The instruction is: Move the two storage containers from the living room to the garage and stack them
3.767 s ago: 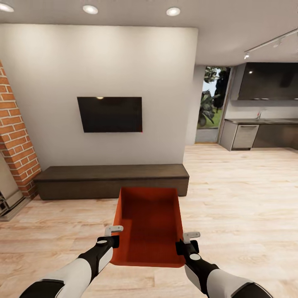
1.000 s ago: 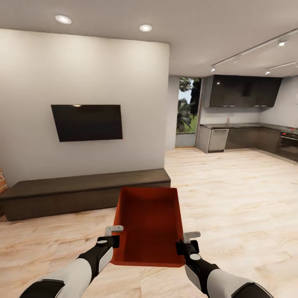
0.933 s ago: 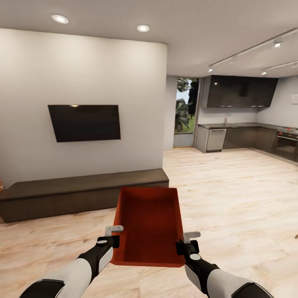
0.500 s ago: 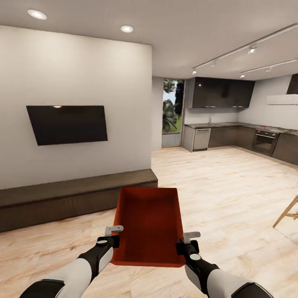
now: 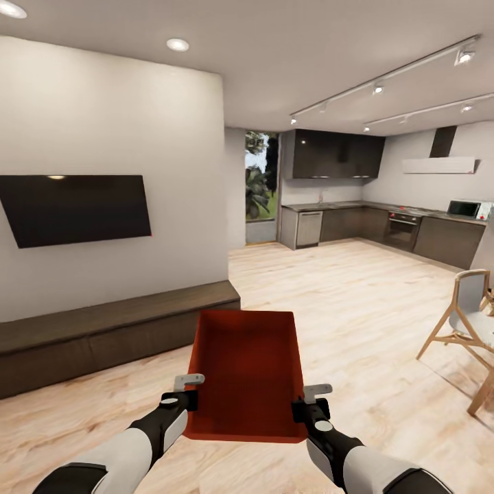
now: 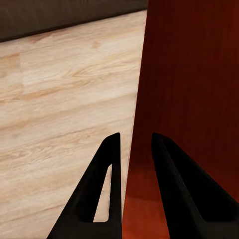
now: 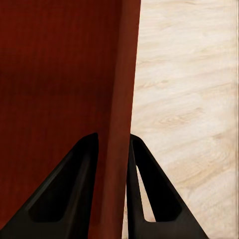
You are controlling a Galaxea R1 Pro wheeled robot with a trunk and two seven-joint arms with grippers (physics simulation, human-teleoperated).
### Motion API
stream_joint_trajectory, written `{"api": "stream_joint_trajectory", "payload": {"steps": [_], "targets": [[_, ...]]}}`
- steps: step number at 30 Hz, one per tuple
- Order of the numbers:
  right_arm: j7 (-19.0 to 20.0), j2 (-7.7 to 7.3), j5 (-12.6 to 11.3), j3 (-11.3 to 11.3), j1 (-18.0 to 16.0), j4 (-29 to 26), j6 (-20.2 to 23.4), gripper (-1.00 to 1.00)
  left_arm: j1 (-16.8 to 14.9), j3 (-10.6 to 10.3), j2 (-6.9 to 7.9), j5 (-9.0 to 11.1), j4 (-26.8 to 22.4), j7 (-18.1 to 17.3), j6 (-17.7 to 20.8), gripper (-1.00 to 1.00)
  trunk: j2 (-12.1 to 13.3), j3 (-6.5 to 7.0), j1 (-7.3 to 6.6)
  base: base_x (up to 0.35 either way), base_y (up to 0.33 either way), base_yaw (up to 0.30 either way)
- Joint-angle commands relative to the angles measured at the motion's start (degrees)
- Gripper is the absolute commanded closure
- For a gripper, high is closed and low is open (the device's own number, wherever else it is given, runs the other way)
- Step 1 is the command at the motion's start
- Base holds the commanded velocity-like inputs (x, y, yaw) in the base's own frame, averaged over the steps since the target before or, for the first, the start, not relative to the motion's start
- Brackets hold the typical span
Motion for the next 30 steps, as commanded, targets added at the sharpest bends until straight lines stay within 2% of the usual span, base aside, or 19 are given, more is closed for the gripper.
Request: {"api": "stream_joint_trajectory", "payload": {"steps": [1,30], "targets": [[0.0,0.03,-0.5,-4.1,-0.1,0.0,-0.2,1.00,0.0,0.8,0.50,-0.6,-0.2,0.5,0.2,1.00,-0.1,-0.10,0.02,0.000,0.000,-0.242],[0.0,0.03,-0.5,-4.1,-0.1,0.0,-0.2,1.00,0.0,0.8,0.50,-0.7,-0.2,0.5,0.2,1.00,-0.1,-0.10,0.02,0.000,0.000,-0.242]]}}
